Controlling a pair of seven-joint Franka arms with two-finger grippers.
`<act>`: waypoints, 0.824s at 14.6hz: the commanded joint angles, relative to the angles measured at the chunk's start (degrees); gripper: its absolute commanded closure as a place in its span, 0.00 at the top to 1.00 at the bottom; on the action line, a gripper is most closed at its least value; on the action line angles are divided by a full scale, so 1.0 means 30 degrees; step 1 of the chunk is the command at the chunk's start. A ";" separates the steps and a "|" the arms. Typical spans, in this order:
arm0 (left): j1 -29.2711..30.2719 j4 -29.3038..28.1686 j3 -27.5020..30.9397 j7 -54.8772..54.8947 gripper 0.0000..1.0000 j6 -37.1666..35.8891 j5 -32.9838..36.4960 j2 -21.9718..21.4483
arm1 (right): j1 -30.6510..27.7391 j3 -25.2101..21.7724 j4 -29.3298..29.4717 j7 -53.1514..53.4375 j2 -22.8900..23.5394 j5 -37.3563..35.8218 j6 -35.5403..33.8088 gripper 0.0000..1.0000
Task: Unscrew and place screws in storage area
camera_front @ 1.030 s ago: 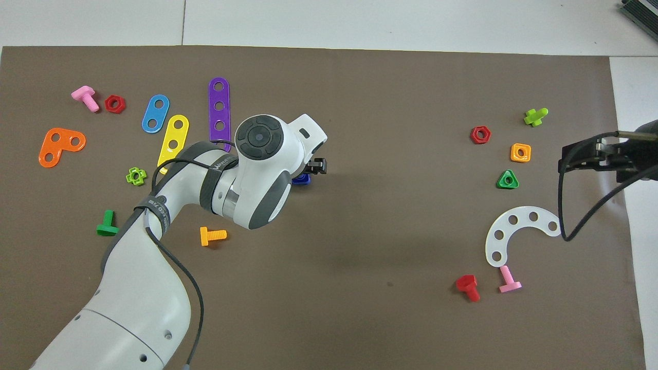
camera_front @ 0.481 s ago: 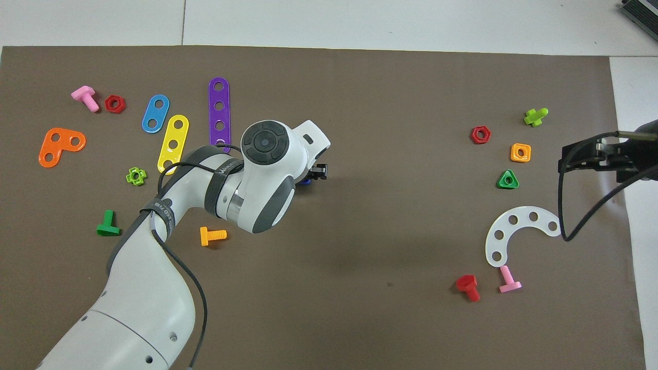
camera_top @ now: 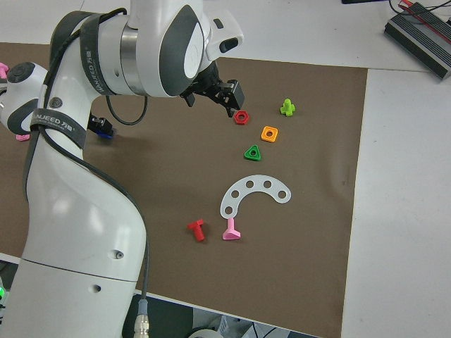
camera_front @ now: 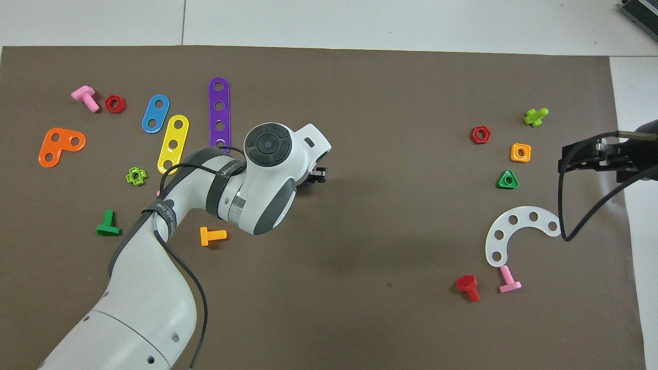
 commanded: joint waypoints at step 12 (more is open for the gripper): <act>-0.0016 0.0339 0.0288 0.0026 0.43 -0.0885 0.0370 -0.0266 | -0.0013 -0.0116 -0.0068 -0.0451 -0.0160 0.0302 -0.0096 1.00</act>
